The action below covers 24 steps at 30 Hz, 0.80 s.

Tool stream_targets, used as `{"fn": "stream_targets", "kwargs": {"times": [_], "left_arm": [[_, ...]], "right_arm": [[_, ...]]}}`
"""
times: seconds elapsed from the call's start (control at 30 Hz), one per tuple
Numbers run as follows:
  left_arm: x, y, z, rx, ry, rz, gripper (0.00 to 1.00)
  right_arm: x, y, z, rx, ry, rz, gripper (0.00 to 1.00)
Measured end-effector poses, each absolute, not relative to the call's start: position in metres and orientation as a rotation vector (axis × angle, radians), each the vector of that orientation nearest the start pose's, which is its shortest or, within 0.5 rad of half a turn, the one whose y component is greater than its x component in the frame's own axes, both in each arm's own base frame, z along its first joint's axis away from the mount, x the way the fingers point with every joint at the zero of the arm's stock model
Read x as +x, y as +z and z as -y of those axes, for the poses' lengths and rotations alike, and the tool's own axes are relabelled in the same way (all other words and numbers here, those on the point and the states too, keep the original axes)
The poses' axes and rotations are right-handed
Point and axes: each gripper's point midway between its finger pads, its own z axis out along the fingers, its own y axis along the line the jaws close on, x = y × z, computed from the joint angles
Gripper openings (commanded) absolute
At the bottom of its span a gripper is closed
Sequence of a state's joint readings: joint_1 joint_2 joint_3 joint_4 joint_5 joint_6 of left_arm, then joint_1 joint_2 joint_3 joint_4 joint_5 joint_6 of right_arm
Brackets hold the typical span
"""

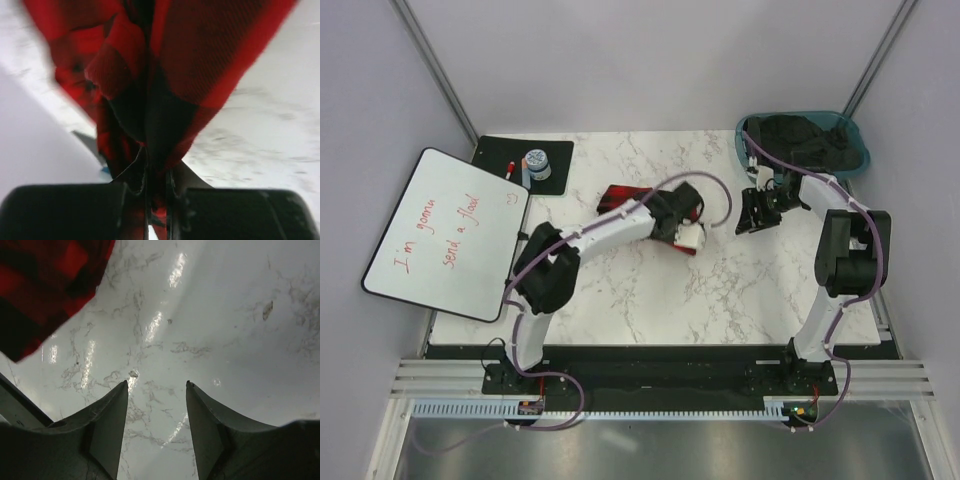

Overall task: Fold and stack the long sleeve shirts
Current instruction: Fold the shirt

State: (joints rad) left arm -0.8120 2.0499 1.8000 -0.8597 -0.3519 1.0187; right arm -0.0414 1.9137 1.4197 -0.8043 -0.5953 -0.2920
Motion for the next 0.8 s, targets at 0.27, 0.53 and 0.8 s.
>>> {"fn": "stream_targets", "kwargs": {"times": [0.27, 0.53, 0.8], "left_arm": [[0.258, 0.03, 0.318, -2.576, -0.674, 1.992, 0.33], [0.223, 0.035, 0.343, -2.4, -0.39, 2.29, 0.84], [0.209, 0.153, 0.361, -2.297, 0.34, 2.703, 0.92]], "right_arm": [[0.345, 0.048, -0.055, -0.301, 0.859, -2.711, 0.58], [0.32, 0.051, -0.068, -0.297, 0.948, -2.708, 0.58], [0.289, 0.048, -0.091, -0.315, 1.018, -2.723, 0.57]]}}
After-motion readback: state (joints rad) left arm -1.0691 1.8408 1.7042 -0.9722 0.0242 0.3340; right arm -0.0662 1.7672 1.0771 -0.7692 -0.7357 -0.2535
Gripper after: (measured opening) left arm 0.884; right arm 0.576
